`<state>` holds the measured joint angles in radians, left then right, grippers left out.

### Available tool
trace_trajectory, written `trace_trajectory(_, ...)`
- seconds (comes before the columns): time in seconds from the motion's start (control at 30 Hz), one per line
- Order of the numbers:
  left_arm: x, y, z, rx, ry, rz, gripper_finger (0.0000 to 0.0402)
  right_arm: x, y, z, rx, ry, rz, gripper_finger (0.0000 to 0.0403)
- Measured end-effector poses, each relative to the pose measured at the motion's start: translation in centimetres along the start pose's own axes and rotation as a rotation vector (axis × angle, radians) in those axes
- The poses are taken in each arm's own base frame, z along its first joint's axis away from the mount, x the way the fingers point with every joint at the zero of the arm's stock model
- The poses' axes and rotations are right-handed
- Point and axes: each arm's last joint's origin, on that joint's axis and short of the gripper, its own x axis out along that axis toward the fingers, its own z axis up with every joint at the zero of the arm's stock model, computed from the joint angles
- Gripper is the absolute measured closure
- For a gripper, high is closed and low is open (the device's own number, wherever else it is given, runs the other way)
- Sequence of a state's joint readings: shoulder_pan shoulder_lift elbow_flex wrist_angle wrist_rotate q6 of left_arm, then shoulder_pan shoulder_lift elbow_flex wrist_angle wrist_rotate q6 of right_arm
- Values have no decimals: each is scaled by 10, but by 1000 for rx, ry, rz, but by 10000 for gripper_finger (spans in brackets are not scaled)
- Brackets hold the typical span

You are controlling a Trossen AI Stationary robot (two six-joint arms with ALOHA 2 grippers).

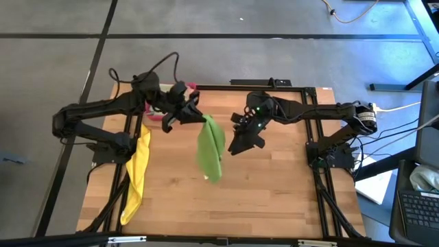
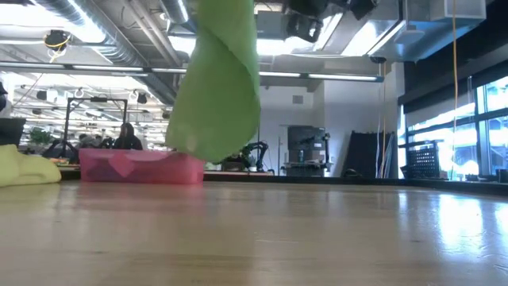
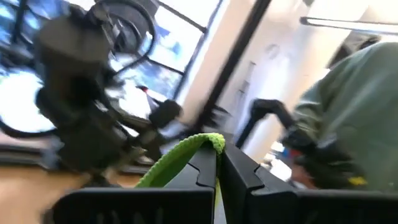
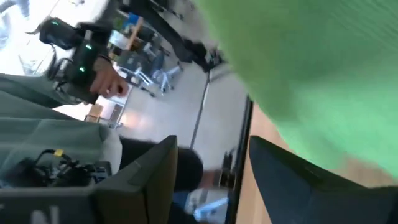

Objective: Fold microfiber towels
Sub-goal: Fold the green microfiber towel

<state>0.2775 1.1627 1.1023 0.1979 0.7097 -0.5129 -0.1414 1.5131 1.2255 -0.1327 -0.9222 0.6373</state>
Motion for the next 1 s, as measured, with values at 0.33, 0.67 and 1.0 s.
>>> trace_trajectory(0.33, 17, -13, -20, 187, 72, 69, 402, -24, 17, 37, -112, -327, 101, 199)
trace_trajectory(0.67, 17, -16, -25, 178, 118, 73, 402, -25, 23, 36, -180, -239, 204, 199)
trace_trajectory(1.0, 16, -16, -31, 109, 189, 13, 402, -31, 23, 51, -409, -521, -78, 199)
